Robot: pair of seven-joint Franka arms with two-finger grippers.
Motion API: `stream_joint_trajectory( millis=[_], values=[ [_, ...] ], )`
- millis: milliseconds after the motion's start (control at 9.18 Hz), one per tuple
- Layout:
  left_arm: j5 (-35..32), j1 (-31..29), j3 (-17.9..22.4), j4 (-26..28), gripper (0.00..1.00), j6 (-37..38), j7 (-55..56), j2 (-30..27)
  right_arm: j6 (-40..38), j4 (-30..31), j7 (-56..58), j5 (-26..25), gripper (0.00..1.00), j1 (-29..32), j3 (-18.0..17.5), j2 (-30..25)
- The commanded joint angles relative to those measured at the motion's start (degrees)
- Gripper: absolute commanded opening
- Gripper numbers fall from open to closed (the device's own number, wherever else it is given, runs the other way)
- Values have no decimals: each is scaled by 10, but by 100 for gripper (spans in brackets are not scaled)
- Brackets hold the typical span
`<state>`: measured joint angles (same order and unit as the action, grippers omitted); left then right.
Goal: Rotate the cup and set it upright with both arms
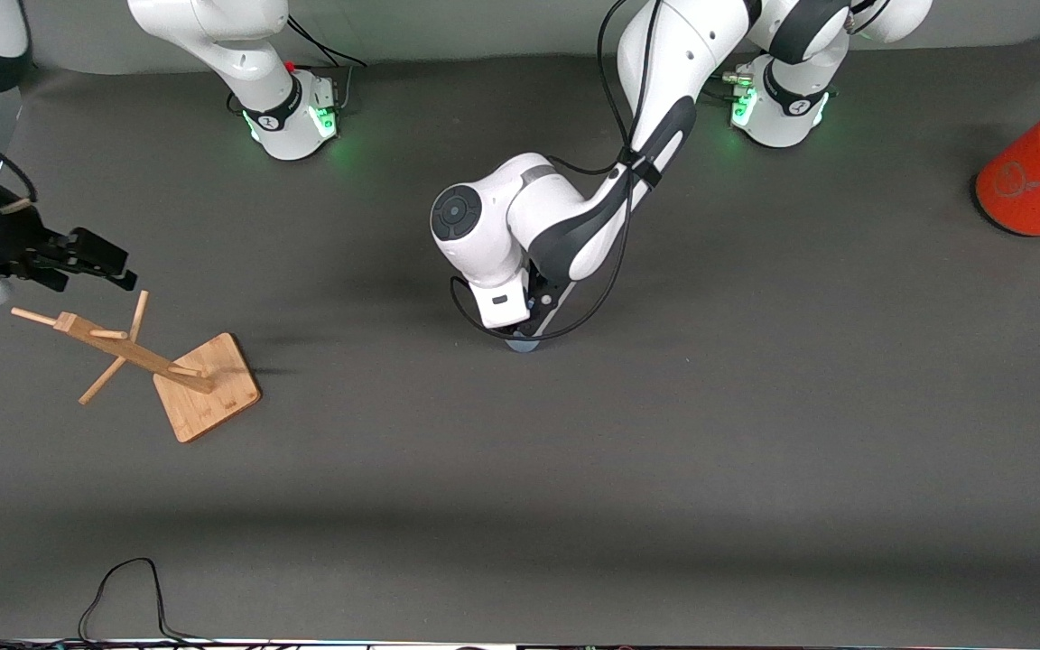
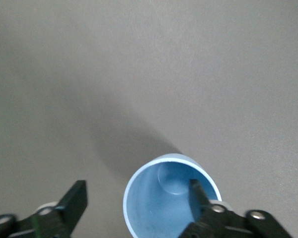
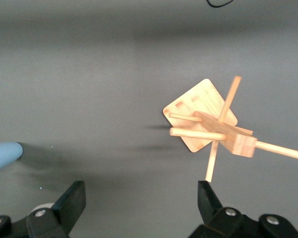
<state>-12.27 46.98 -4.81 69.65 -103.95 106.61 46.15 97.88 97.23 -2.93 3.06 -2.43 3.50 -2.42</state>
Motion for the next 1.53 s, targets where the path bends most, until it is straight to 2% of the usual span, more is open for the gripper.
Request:
stream_joint_trajectory(
  millis=[0, 327, 545, 981, 1199, 1417],
  values=[
    [6, -6, 2, 8, 100, 38, -105, -60, -8, -34, -8, -23, 100, -43, 42, 22],
    [47, -94, 5, 5, 100, 94, -350, -159, -29, -35, -1, -22, 100, -43, 42, 22],
    [52, -190, 2, 5, 100, 145, -503, -218, -44, -36, -8, -20, 100, -43, 42, 16],
    [91, -359, 5, 13, 100, 260, -825, -289, -51, -38, -9, -15, 100, -45, 41, 11],
    [95, -436, 5, 53, 100, 262, -946, -328, -75, -45, -2, -15, 100, -44, 41, 13],
    [95, -462, 7, 141, 100, 209, -979, -387, -74, -49, -5, -16, 100, -44, 41, 14]
  ],
)
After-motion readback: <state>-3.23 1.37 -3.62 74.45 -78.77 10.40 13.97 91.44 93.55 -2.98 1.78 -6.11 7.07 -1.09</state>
